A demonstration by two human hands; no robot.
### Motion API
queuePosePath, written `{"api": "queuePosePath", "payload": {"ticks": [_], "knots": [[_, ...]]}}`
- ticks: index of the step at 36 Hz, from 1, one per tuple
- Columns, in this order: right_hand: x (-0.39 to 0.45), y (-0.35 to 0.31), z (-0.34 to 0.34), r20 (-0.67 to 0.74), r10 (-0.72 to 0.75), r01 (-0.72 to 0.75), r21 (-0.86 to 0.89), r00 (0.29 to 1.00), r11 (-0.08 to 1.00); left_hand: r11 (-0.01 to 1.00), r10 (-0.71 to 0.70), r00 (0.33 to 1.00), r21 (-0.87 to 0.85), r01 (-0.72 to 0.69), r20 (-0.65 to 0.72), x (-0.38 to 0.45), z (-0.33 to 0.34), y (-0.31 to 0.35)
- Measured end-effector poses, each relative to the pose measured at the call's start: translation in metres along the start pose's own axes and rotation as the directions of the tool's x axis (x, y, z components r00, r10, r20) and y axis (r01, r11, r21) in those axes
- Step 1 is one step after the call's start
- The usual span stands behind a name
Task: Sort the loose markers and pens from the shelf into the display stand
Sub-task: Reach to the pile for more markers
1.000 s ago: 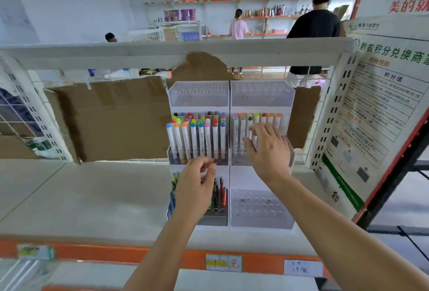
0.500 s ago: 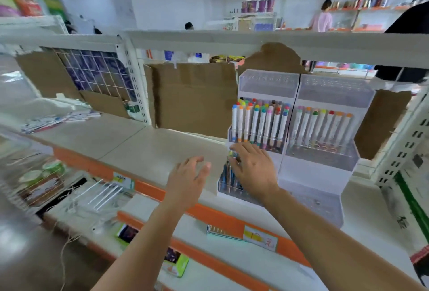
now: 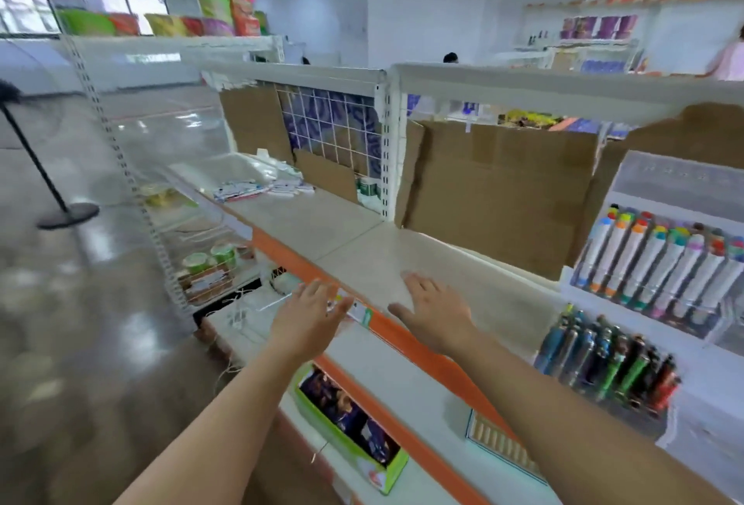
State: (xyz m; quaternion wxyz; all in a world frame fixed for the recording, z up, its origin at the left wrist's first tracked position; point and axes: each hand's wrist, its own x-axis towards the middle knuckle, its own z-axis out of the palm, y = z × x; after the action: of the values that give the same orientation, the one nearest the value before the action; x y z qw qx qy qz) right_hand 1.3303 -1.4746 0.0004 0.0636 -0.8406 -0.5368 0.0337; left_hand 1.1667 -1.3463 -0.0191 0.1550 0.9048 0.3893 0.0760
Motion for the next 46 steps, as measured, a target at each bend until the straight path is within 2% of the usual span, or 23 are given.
{"api": "queuePosePath", "payload": {"ticks": [9,21,27,37,46], "knots": [[0.074,-0.097,0.011,0.04,-0.054,0.052,0.052,0.998,0.997,0.989,-0.099,0.992,0.118,0.089,0.084,0.014,-0.037,-0.105],[0.157,-0.182,0.038,0.118,-0.094,0.088,0.056,0.989,0.995,0.979,-0.132,0.983,0.174,0.109,0.131,0.046,-0.056,-0.193],[0.209,-0.201,0.056,0.168,-0.108,0.1,0.057,0.98,0.993,0.979,-0.166,0.977,0.137,0.148,0.136,0.077,-0.059,-0.226],[0.315,-0.217,0.063,0.093,-0.145,0.137,0.086,0.985,0.987,0.972,-0.211,0.965,0.14,0.19,0.153,0.164,-0.072,-0.27],[0.41,-0.205,0.063,0.094,-0.094,0.082,0.117,0.991,0.99,0.98,-0.157,0.977,0.146,0.135,0.144,0.259,-0.077,-0.292]]}}
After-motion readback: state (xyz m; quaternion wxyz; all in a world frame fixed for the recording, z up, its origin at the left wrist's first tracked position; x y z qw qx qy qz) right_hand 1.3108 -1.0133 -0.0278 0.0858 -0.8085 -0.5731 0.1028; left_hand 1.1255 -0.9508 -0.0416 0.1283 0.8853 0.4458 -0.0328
